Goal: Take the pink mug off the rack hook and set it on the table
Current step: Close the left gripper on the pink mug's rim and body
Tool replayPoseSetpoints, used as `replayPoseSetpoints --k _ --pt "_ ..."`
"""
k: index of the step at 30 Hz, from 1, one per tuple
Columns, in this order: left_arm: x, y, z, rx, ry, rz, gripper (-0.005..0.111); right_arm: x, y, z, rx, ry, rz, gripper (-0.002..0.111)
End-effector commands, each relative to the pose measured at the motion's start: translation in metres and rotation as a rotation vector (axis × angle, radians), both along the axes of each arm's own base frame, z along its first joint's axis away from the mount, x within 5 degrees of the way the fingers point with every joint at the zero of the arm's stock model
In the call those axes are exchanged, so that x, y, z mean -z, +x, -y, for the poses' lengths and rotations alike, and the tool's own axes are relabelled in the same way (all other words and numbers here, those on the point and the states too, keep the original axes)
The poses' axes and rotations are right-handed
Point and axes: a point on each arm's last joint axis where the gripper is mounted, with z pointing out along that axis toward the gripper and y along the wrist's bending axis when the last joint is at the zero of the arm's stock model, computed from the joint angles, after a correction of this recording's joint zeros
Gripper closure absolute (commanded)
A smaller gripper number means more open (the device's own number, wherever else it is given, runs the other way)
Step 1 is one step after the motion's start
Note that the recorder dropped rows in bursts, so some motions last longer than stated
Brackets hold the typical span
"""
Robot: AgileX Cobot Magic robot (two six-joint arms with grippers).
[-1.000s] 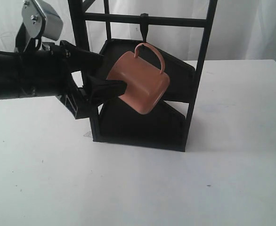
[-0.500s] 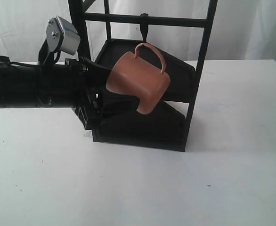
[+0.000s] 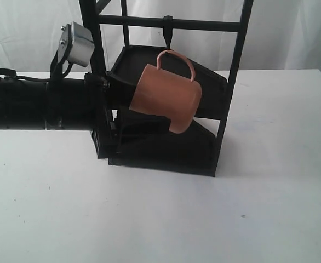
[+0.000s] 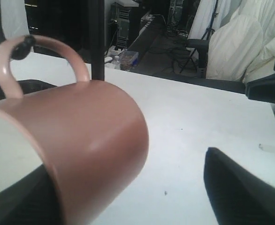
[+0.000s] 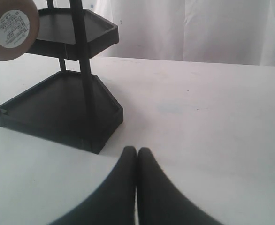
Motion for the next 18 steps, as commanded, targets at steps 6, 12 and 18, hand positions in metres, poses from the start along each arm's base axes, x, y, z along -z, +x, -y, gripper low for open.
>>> replayPoseSetpoints --k 6,12,18 --pt "-0.002 0.018 0.015 0.024 -0.041 -0.028 0.03 0.0 0.0 0.0 0.002 0.0 0.012 0.108" --pt "0.005 0.026 0.018 0.018 -0.041 -0.068 0.031 0.0 0.0 0.0 0.002 0.0 0.012 0.108" --pt "0.006 0.027 0.019 0.017 -0.04 -0.07 0.058 0.0 0.0 0.0 0.002 0.0 0.012 0.108"
